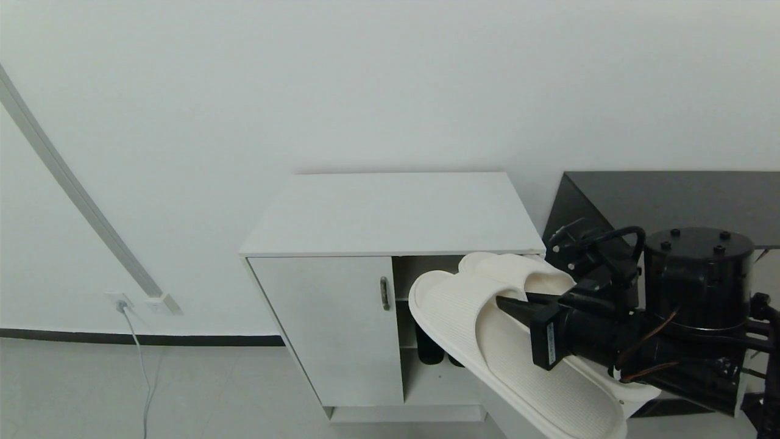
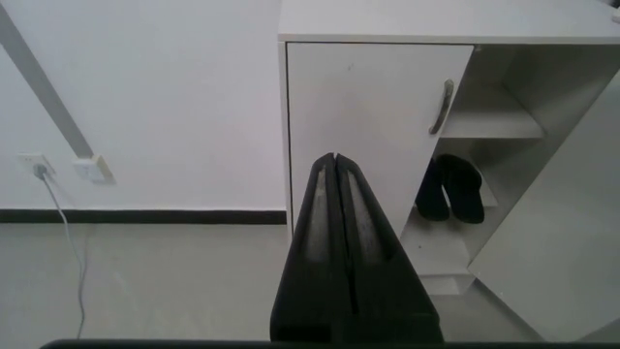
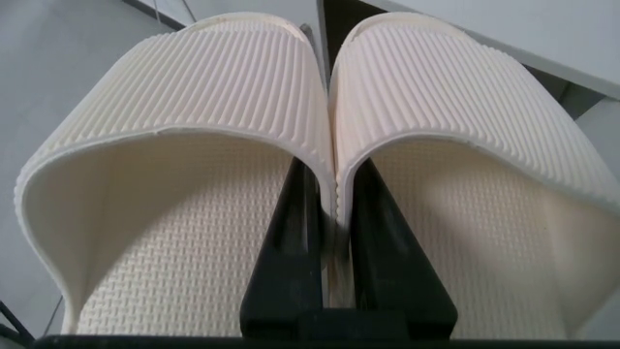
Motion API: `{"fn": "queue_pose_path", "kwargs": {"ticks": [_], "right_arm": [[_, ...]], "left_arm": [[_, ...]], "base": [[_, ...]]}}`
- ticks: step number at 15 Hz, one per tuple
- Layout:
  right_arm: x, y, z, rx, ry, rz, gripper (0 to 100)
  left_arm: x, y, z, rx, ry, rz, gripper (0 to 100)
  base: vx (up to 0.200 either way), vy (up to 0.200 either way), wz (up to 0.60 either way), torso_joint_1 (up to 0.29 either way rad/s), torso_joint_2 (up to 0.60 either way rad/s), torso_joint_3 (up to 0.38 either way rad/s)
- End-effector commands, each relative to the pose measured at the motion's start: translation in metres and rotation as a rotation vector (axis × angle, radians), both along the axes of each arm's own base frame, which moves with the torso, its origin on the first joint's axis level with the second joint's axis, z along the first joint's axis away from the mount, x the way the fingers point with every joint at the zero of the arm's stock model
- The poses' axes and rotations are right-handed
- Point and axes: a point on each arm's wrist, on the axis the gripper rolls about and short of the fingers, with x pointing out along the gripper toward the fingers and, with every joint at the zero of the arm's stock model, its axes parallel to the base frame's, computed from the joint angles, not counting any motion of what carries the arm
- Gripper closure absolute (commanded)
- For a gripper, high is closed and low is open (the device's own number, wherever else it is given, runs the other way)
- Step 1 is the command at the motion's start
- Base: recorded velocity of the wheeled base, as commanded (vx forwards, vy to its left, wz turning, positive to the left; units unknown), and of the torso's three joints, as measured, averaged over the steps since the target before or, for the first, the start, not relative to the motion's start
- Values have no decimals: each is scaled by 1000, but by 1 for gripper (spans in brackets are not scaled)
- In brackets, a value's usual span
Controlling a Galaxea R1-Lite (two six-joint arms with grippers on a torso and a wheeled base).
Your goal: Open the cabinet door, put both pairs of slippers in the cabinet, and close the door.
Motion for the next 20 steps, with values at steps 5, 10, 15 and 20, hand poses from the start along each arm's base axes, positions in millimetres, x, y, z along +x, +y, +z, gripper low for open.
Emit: {"fn": "queue_pose_path", "kwargs": {"ticks": [5, 10, 15, 20], "right_arm": [[-1, 3, -4, -11, 11, 11, 100], [-3, 4, -6, -16, 14, 19, 100], [-3, 6, -9, -22, 24, 30, 100], [-3, 6, -9, -23, 25, 30, 100]], "left_arm": [[0, 0, 0, 0, 1, 0, 100], [0, 0, 0, 0, 1, 0, 100], [0, 0, 0, 0, 2, 0, 100], [0, 0, 0, 0, 2, 0, 100]], "base": [[0, 0, 0, -14, 28, 19], [0, 0, 0, -156, 367, 195], [0, 0, 0, -223, 527, 298], [0, 0, 0, -216, 543, 322]]}}
